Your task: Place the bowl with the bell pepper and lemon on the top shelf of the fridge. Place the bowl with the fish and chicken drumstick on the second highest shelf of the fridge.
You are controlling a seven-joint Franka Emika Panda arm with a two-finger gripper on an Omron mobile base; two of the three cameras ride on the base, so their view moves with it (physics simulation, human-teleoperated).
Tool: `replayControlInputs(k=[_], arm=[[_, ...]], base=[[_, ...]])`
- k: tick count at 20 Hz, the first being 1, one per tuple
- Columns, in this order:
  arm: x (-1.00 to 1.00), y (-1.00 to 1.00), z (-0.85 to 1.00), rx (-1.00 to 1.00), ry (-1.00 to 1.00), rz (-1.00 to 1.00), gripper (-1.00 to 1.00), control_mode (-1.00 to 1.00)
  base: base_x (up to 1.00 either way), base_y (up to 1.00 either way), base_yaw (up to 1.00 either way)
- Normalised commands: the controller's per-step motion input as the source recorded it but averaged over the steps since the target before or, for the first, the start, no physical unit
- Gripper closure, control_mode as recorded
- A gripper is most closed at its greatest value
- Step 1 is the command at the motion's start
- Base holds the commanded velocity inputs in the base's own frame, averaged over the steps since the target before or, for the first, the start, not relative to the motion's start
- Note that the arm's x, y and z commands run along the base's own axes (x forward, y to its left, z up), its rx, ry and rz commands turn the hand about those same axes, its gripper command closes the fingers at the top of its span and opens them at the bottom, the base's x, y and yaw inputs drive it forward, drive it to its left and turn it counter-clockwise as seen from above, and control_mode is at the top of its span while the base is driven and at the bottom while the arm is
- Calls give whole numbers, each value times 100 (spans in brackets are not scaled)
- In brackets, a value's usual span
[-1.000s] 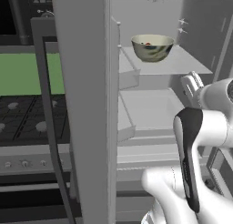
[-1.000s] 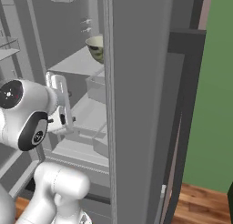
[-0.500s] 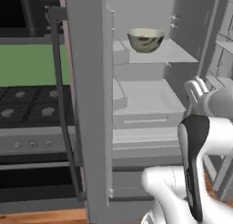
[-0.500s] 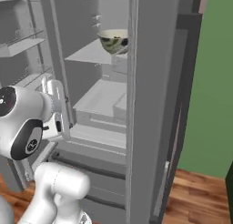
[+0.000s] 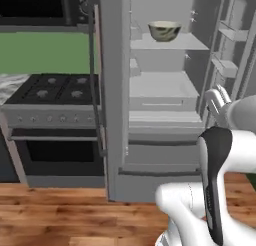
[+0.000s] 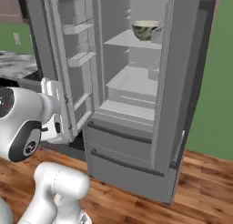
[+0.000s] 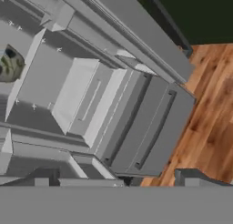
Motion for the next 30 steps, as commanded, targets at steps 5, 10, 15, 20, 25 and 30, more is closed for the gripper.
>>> replayControlInputs(k=[5, 10, 15, 20, 25, 30], arm=[[0, 0, 0, 0, 0, 0, -100, 100], [0, 0, 0, 0, 0, 0, -100, 100], [0, 0, 0, 0, 0, 0, -100, 100], [0, 0, 0, 0, 0, 0, -100, 100], [0, 0, 0, 0, 0, 0, -100, 100], [0, 0, 0, 0, 0, 0, -100, 100]], base=[[-100, 52, 62], [-53, 95, 77], [28, 100, 55], [100, 73, 31], [100, 15, 8], [100, 3, 0]])
